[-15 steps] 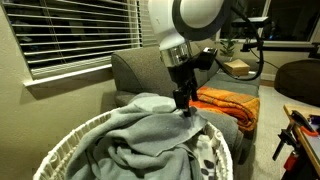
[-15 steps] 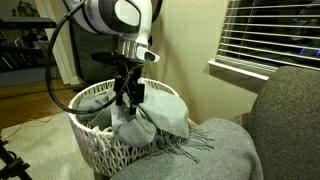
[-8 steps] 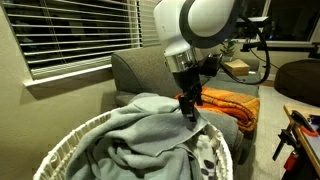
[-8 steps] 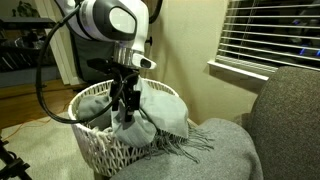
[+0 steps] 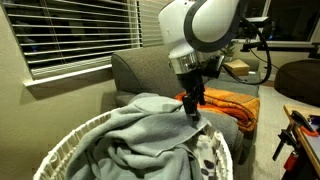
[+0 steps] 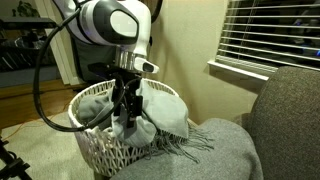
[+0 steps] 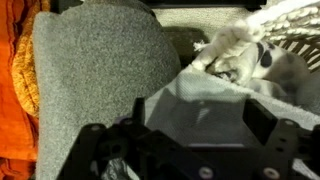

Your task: Put the fleece inside the basket

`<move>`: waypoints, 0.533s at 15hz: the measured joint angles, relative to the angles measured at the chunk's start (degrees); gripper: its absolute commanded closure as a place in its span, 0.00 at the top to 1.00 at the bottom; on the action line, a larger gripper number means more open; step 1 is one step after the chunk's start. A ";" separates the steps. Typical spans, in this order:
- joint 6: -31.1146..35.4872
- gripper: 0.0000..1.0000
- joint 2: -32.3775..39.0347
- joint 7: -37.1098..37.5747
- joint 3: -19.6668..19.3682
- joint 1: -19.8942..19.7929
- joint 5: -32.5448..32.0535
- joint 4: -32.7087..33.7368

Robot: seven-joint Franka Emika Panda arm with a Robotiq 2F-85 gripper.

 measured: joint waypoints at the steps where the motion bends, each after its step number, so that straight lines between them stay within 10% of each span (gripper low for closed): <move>1: 0.00 1.00 0.00 0.00 -0.39 -0.03 -0.46 0.14; 8: 0.00 1.00 0.57 -1.59 -1.03 -0.71 -2.21 3.50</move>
